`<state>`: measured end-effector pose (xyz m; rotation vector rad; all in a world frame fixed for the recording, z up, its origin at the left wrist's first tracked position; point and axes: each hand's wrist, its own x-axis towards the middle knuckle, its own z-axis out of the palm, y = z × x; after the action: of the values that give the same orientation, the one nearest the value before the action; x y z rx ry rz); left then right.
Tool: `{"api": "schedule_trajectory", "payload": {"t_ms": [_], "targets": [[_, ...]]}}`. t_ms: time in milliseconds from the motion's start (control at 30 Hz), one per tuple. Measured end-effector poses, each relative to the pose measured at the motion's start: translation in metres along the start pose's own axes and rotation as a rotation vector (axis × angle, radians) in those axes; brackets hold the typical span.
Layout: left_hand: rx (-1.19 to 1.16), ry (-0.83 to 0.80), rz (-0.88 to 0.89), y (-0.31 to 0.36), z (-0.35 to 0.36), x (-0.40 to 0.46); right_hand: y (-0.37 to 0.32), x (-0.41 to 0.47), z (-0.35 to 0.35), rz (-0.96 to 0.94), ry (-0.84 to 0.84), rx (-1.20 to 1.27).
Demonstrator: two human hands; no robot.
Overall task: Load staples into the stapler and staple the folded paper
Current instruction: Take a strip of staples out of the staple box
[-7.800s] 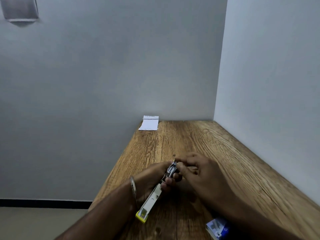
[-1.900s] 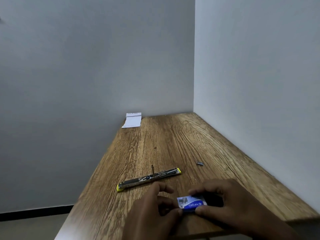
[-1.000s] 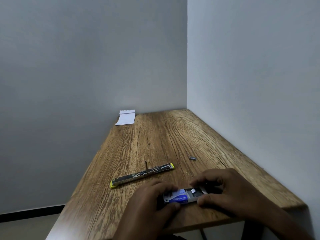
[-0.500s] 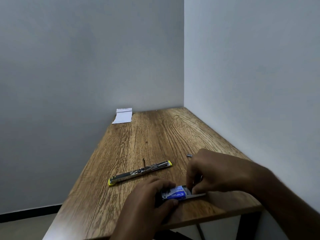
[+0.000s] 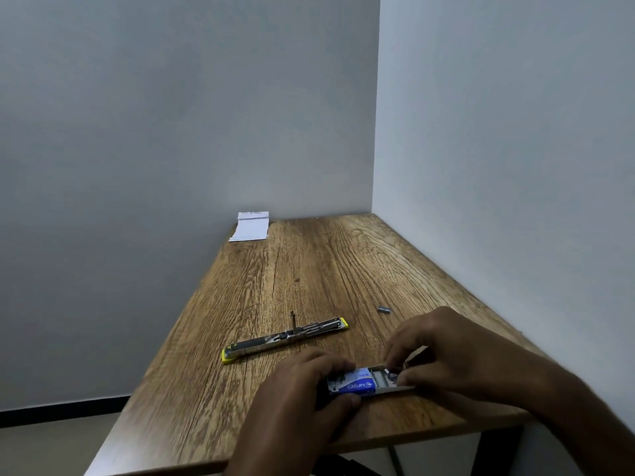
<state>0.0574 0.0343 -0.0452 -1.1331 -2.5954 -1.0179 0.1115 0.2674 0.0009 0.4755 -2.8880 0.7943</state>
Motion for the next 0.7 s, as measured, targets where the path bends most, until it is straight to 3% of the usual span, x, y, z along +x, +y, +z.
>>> {"api": "schedule_trajectory", "payload": {"t_ms": [367,500,700], "targets": [[0.011,0.011,-0.004,0.0,0.0,-0.002,-0.003,0.004,0.005,-0.026,-0.001,-0.02],[0.011,0.016,0.001,-0.001,0.0,-0.003,0.0,0.0,0.008,0.007,0.121,0.188],[0.001,0.016,-0.008,0.0,0.0,-0.002,0.008,-0.004,0.013,0.118,0.258,0.69]]}}
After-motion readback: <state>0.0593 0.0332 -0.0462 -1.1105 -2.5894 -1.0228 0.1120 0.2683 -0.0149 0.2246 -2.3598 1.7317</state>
